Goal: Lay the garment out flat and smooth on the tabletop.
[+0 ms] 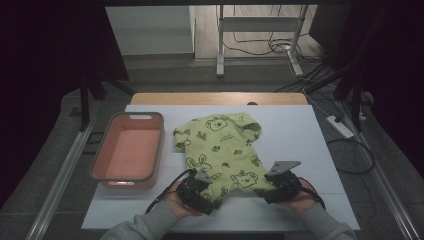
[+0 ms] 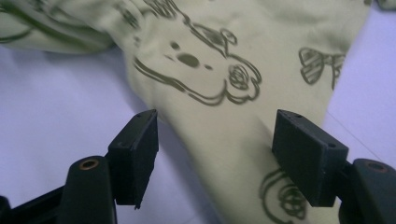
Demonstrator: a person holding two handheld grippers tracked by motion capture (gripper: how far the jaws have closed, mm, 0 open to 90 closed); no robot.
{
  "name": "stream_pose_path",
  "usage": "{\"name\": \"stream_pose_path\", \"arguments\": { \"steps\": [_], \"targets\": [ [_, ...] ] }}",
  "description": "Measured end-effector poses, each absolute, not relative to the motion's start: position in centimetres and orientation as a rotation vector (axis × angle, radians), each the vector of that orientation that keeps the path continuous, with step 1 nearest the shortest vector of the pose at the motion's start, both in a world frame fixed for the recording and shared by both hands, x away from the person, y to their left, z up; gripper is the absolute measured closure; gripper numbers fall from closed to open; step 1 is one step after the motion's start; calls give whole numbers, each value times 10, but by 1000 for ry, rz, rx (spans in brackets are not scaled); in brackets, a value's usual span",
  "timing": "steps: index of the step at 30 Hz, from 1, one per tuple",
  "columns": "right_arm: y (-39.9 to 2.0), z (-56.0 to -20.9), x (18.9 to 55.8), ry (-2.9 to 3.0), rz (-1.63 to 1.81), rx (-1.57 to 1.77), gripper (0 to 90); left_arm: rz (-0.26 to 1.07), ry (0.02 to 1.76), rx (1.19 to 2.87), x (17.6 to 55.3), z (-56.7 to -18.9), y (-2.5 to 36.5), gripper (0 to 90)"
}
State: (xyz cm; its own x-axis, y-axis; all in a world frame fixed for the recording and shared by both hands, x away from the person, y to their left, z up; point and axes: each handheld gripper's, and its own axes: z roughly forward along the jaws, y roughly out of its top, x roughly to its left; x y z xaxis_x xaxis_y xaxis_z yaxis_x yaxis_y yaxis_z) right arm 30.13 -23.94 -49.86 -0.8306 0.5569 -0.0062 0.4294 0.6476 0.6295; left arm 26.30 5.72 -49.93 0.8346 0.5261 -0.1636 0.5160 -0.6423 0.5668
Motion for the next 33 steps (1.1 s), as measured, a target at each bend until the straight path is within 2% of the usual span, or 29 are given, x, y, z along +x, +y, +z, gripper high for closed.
{"name": "stream_pose_path", "arguments": {
  "steps": [2,5,9,11,16,27,31,33],
  "targets": [
    [-241,-501,304,2662,925,815,353,23,755,2405,263,-504,55,253],
    [-242,-501,306,2659,919,813,473,23,748,2410,265,-508,54,388],
    [-245,-499,309,2661,944,824,678,3,727,2397,271,-508,60,720],
    [-246,-498,309,2670,968,819,759,-47,716,2374,276,-507,65,818],
    [-248,-494,309,2695,1007,805,832,-127,689,2333,283,-502,77,841],
    [-247,-440,276,2764,1268,708,840,-315,543,2170,280,-464,124,844],
    [-242,-449,272,2856,1242,703,810,-343,524,2247,274,-477,120,839],
    [-240,-461,275,2877,1191,731,745,-345,539,2282,274,-484,115,832]
  ]
}}
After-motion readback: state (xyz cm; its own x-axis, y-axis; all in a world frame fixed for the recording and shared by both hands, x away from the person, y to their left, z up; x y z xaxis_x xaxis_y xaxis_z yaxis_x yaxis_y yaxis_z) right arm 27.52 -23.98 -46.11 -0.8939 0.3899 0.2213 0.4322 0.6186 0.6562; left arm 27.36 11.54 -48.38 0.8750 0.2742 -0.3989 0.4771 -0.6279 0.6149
